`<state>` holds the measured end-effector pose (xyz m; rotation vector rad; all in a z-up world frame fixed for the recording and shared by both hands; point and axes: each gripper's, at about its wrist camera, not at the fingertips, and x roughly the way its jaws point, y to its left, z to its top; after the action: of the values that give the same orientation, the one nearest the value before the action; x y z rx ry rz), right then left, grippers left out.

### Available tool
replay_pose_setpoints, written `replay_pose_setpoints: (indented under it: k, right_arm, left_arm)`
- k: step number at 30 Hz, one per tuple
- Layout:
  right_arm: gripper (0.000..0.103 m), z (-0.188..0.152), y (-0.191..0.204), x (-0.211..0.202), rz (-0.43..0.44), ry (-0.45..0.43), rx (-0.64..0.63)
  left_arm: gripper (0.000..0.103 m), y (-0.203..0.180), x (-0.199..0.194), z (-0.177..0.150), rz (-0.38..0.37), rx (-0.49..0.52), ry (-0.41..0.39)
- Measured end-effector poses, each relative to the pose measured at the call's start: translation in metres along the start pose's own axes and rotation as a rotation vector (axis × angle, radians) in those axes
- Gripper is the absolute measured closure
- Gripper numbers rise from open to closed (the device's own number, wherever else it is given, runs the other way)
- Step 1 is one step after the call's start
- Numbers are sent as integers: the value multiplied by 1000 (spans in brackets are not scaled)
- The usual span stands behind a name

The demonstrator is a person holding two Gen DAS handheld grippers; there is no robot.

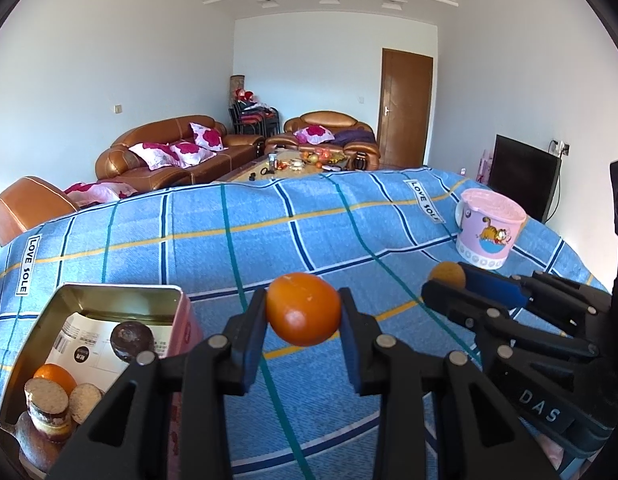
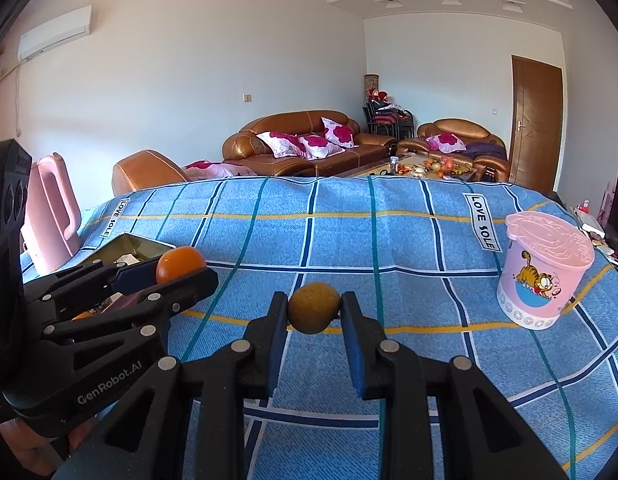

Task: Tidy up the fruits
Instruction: 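Lift the orange and yellow-brown fruit above the bed cover with both tools, then carry the orange and yellow-brown fruit over the pink tin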

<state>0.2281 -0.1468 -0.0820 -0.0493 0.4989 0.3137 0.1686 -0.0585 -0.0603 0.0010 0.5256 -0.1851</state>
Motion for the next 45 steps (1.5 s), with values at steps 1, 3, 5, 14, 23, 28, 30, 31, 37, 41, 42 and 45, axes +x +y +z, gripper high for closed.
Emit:
replay_pose_setpoints:
  k: [1,3,5,14,23,28,30,31,37,41,42,45]
  right_arm:
    - [74,0,0,-1,0,-4,-1]
    - [74,0,1,-2,-1,-11,-4]
    - [74,0,1,-3,-4,-17,-6]
    - [74,-1,4,-11,-15,-49,-23]
    - [74,-2,9,-18,-12,-78,-37]
    - [74,-2,10,-21,-10,-91,-38]
    - [74,-3,9,-22,-10,-100,-40]
    - [74,-3,9,-24,-8,-106,-41]
    - [74,-4,12,-29,-3,-133,-51]
    - [74,-5,13,-32,-2,-149,-52]
    - [74,-5,13,-33,-2,-154,-53]
    - [74,-7,13,-38,-2,-173,-55]
  left_arm:
    - [67,0,-1,0,2,0,-3]
    - [67,0,-2,-1,3,1,-8]
    - [67,0,-4,-1,4,1,-11]
    - [67,2,-9,-2,12,-10,-33]
    - [67,0,-19,-4,28,4,-73]
    - [67,0,-22,-4,35,7,-92]
    - [67,0,-24,-5,37,6,-101]
    - [67,0,-25,-5,39,7,-106]
    - [67,-1,-28,-6,44,9,-126]
    - [67,-2,-33,-8,48,14,-153]
    - [67,-3,-35,-9,49,18,-161]
    - [67,-4,-38,-9,53,24,-177]
